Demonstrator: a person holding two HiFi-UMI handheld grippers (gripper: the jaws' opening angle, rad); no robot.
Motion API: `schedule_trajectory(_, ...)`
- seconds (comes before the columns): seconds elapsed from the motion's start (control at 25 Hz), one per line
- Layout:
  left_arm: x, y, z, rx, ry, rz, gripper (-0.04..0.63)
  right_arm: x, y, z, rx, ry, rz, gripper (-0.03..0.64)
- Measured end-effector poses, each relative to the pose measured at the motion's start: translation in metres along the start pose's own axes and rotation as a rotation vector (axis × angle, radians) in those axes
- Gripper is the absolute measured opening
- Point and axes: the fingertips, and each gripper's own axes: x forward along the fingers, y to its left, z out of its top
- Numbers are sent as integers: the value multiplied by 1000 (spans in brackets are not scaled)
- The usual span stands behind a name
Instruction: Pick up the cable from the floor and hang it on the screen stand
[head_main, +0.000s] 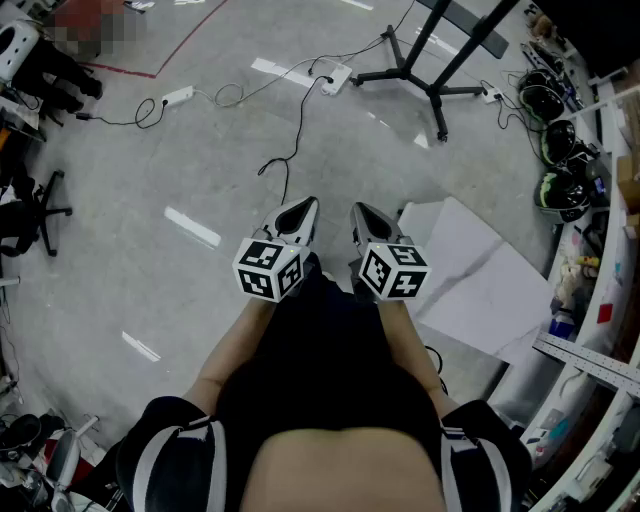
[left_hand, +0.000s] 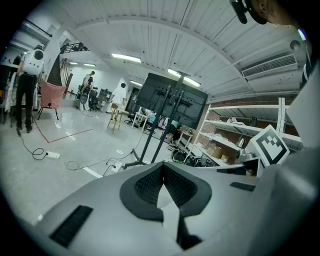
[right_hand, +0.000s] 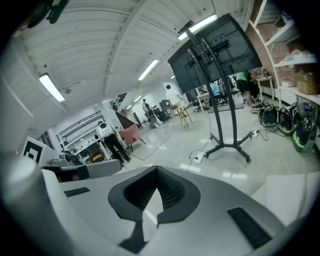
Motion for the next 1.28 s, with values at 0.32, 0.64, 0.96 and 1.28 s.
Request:
schedule_trajectory(0.32,-3,-28,-10,-5,-2,5,8,-27,-5,-1,-43,-29,9,25)
schedule_trajectory(0.64,31,-9,6,-9,-3,17,8,5,-20,21,-62,-34,28,26)
schedule_trajectory(0.96,99,39,52,-3,24,-4,8,71,-49,79,-53,-20,1,26)
schedule_trajectory(1.28,171,81,113,9,23,-38,8,142,-75,151,-40,-37,-20,26)
